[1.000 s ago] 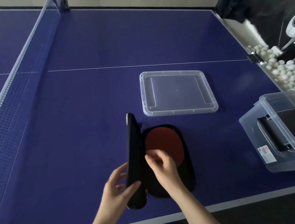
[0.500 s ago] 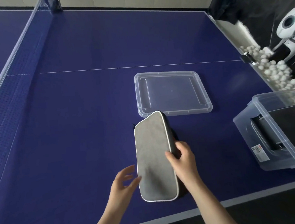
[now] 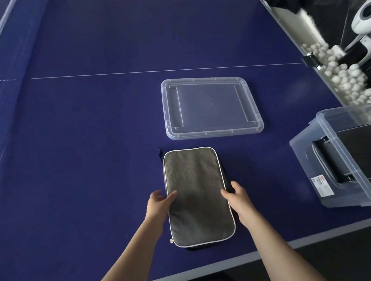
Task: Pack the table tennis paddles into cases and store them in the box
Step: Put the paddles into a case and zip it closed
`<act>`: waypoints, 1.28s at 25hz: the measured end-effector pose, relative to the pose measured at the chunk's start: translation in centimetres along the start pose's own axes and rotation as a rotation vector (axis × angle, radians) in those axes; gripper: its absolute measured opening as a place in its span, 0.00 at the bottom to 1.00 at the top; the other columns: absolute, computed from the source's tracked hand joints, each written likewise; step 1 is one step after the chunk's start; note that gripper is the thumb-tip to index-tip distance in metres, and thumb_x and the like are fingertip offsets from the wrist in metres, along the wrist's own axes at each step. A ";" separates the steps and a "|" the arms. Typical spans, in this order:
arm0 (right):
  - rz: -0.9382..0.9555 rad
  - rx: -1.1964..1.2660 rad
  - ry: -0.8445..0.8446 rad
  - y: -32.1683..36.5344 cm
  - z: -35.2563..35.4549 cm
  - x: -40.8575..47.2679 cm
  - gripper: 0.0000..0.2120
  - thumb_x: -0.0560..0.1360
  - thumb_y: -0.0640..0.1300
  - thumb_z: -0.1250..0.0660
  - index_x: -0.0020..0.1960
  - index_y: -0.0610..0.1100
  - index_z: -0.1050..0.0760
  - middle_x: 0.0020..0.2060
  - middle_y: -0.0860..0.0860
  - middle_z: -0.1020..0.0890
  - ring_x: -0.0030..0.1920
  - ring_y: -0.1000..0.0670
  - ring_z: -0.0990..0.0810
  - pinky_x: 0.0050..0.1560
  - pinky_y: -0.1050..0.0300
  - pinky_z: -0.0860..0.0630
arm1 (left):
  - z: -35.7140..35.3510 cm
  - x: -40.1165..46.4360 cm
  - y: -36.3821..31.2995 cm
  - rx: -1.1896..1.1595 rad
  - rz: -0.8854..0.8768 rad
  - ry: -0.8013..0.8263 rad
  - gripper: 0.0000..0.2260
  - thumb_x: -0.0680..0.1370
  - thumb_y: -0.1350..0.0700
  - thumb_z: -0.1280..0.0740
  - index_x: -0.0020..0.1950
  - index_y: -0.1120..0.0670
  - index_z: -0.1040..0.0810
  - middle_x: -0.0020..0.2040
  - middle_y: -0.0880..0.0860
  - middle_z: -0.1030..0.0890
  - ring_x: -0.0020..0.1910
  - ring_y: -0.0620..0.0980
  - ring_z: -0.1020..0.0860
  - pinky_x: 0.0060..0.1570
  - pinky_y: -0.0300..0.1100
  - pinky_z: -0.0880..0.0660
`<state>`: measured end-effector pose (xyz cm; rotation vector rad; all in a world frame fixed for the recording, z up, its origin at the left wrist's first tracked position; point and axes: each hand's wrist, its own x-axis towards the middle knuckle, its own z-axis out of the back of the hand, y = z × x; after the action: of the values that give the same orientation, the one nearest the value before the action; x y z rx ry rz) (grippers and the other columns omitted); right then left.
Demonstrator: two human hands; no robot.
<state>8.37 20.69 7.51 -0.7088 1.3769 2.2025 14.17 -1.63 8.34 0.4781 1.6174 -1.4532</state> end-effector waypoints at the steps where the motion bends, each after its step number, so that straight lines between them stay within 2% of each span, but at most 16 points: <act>1: -0.011 0.004 -0.011 -0.2 0.0 0.2 0.15 0.77 0.41 0.34 0.62 0.45 0.29 0.56 0.47 0.22 0.55 0.47 0.21 0.53 0.53 0.24 | -0.3 0.3 -0.1 0.010 0.008 -0.003 0.32 0.73 0.48 0.27 0.73 0.55 0.36 0.65 0.55 0.27 0.57 0.53 0.25 0.59 0.52 0.26; 3: -0.026 0.037 -0.029 -0.4 0.1 0.5 0.19 0.76 0.41 0.33 0.64 0.47 0.32 0.57 0.50 0.24 0.55 0.49 0.22 0.52 0.56 0.26 | -1.0 0.7 -0.2 0.059 0.005 -0.035 0.31 0.72 0.47 0.26 0.70 0.56 0.32 0.64 0.55 0.26 0.58 0.55 0.24 0.60 0.54 0.25; 6: -0.061 0.096 0.009 -0.4 0.2 1.0 0.21 0.76 0.39 0.33 0.67 0.47 0.33 0.58 0.50 0.23 0.56 0.48 0.22 0.57 0.53 0.25 | -1.6 1.2 -0.3 0.100 -0.004 -0.082 0.30 0.69 0.47 0.24 0.66 0.57 0.29 0.63 0.56 0.27 0.58 0.57 0.23 0.60 0.54 0.25; 8: -0.075 0.093 0.038 -0.4 0.2 1.3 0.19 0.76 0.37 0.34 0.66 0.45 0.30 0.58 0.48 0.21 0.55 0.48 0.20 0.58 0.52 0.24 | -1.9 1.3 -0.5 0.102 -0.002 -0.100 0.23 0.68 0.49 0.22 0.56 0.58 0.24 0.58 0.56 0.23 0.55 0.57 0.22 0.58 0.54 0.23; 10: -0.080 0.087 0.055 -0.4 0.3 1.5 0.17 0.77 0.36 0.36 0.64 0.45 0.28 0.57 0.46 0.19 0.54 0.48 0.19 0.59 0.50 0.23 | -1.9 1.3 -0.6 0.049 0.008 -0.075 0.16 0.67 0.51 0.22 0.46 0.57 0.22 0.50 0.55 0.18 0.48 0.54 0.19 0.51 0.51 0.21; 12: -0.076 0.098 0.079 -0.4 0.4 1.6 0.16 0.77 0.35 0.38 0.64 0.44 0.28 0.56 0.46 0.19 0.54 0.47 0.19 0.59 0.49 0.23 | -1.9 1.0 -0.8 -0.018 0.021 -0.027 0.18 0.67 0.52 0.21 0.49 0.58 0.23 0.47 0.54 0.19 0.44 0.51 0.20 0.43 0.46 0.21; 15: -0.071 0.142 0.101 -0.5 0.6 1.4 0.16 0.78 0.33 0.40 0.65 0.43 0.28 0.56 0.45 0.19 0.55 0.47 0.19 0.60 0.49 0.23 | -2.2 0.6 -0.8 -0.105 0.036 0.024 0.25 0.67 0.54 0.21 0.57 0.54 0.30 0.51 0.55 0.22 0.47 0.54 0.20 0.42 0.49 0.21; 18: -0.057 0.201 0.118 -0.5 0.9 0.7 0.15 0.79 0.32 0.41 0.61 0.43 0.26 0.51 0.47 0.17 0.51 0.49 0.17 0.52 0.55 0.21 | -2.4 0.1 -0.6 -0.177 0.018 0.075 0.25 0.68 0.54 0.22 0.58 0.51 0.32 0.52 0.55 0.22 0.47 0.54 0.19 0.38 0.48 0.21; 20: -0.037 0.237 0.124 -0.3 1.0 0.2 0.14 0.79 0.32 0.41 0.59 0.45 0.24 0.51 0.48 0.17 0.50 0.50 0.17 0.48 0.58 0.22 | -2.2 -0.1 -0.3 -0.190 -0.013 0.090 0.26 0.68 0.53 0.22 0.59 0.49 0.33 0.51 0.55 0.19 0.46 0.54 0.18 0.39 0.48 0.20; 22: -0.013 0.250 0.125 0.0 1.1 -0.2 0.14 0.79 0.33 0.41 0.57 0.47 0.23 0.52 0.48 0.17 0.51 0.50 0.17 0.50 0.57 0.22 | -1.8 -0.3 -0.2 -0.210 -0.051 0.110 0.28 0.68 0.53 0.23 0.63 0.44 0.34 0.50 0.54 0.17 0.45 0.53 0.16 0.40 0.49 0.19; 25: 0.005 0.226 0.142 0.8 0.9 -0.3 0.14 0.79 0.34 0.40 0.60 0.47 0.24 0.56 0.48 0.18 0.55 0.49 0.18 0.56 0.52 0.22 | -1.1 -0.6 -0.5 -0.216 -0.091 0.141 0.31 0.69 0.52 0.23 0.65 0.41 0.34 0.50 0.53 0.16 0.43 0.51 0.15 0.40 0.48 0.18; 28: -0.006 0.192 0.174 1.6 0.4 -0.5 0.16 0.79 0.36 0.40 0.66 0.45 0.27 0.63 0.47 0.23 0.59 0.47 0.21 0.62 0.47 0.25 | -0.2 -1.1 -1.6 -0.212 -0.103 0.131 0.32 0.68 0.54 0.23 0.67 0.43 0.35 0.53 0.54 0.19 0.45 0.53 0.16 0.37 0.46 0.19; 32: 0.032 0.148 0.224 3.2 -0.1 -2.0 0.19 0.79 0.41 0.37 0.69 0.49 0.31 0.63 0.48 0.23 0.56 0.51 0.22 0.58 0.53 0.24 | 0.9 -1.8 -2.5 -0.287 -0.098 0.019 0.32 0.68 0.58 0.23 0.66 0.45 0.34 0.54 0.57 0.20 0.47 0.59 0.18 0.45 0.56 0.19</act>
<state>7.92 19.12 10.92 -0.9056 1.6510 2.0681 13.50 -2.56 11.33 0.2515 1.8503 -1.2618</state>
